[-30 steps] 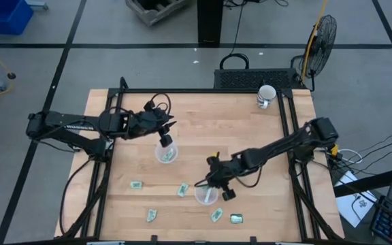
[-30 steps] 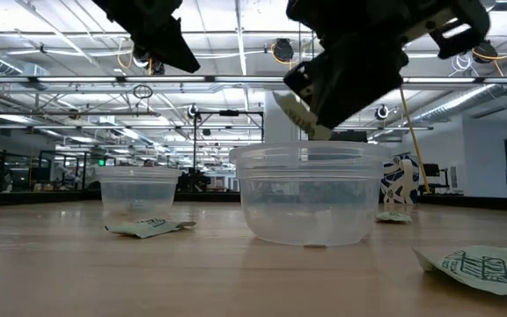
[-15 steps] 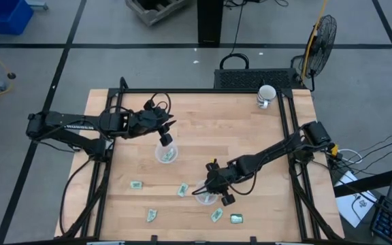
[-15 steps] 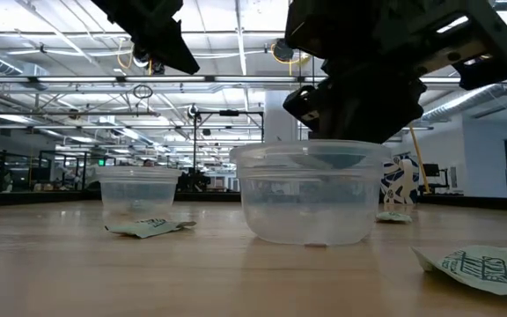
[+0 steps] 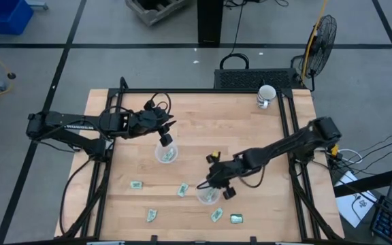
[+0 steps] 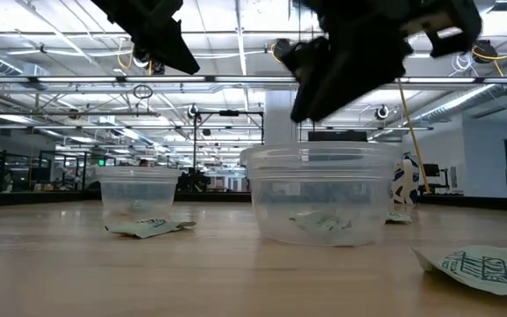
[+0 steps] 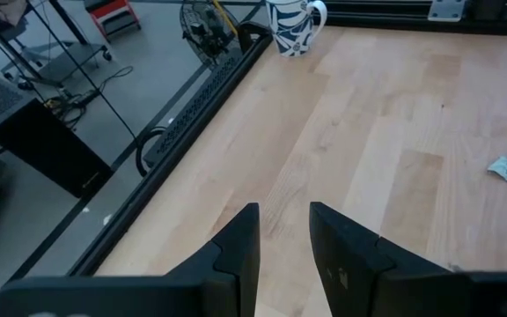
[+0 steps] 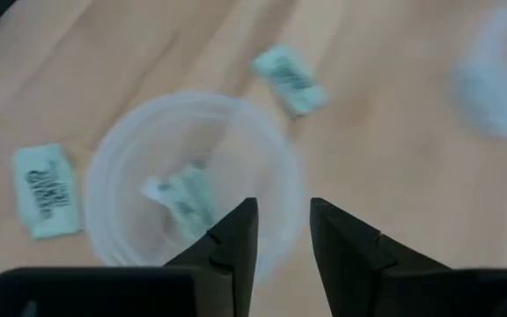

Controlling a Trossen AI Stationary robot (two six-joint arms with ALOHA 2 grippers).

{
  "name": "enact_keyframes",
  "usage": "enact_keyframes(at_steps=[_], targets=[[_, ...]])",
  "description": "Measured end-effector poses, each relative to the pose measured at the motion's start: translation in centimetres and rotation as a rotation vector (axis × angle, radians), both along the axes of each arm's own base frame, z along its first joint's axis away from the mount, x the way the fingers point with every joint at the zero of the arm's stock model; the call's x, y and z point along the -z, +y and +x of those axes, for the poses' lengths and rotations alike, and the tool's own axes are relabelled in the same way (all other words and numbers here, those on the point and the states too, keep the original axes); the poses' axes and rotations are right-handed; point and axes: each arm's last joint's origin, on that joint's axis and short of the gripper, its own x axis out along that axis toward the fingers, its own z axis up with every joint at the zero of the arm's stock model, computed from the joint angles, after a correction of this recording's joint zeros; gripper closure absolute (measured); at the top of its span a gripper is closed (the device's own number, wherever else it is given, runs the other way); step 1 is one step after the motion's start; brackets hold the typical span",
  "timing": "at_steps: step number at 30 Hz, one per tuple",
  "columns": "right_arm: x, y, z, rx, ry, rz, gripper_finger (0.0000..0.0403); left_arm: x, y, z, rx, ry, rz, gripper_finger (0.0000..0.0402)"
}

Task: Pick and place items into bin
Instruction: Put the white stevia packet into the bottom transparent bin

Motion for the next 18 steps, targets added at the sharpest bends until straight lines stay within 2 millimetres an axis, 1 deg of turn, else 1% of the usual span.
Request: enact_keyframes(at_steps=[4, 5, 7, 9, 13, 16, 18], targets=[[-3.4, -1.0, -2.2, 0.091, -0.035, -0.039, 0.0301, 0.1, -0.3, 0.0, 0.011, 0.008, 0.000, 0.0293], [-3.9, -1.3, -2.8, 0.125, -0.029, -0.030, 0.0301, 0.1, -0.4, -0.1, 0.016, 0.019, -0.001, 0.0293], [-4.1, -1.8, -4.0, 0.200, -0.004, 0.002, 0.0301, 0.4, -0.7, -0.2, 0.028, 0.052, -0.003, 0.0293], [-2.8, -2.2, -5.2, 0.257, 0.043, 0.028, 0.0300, 0.8, -0.9, -0.5, 0.034, 0.098, -0.008, 0.0293], [1.5, -3.0, -7.4, 0.358, 0.136, 0.054, 0.0300, 1.3, -1.1, -1.0, 0.038, 0.172, -0.017, 0.0293], [4.3, -3.9, -8.6, 0.411, 0.153, 0.073, 0.0299, 1.4, -1.1, -1.0, 0.036, 0.179, -0.019, 0.0293], [5.6, -4.5, -9.0, 0.444, 0.131, 0.096, 0.0293, 1.2, -1.1, -0.9, 0.031, 0.159, -0.021, 0.0293]])
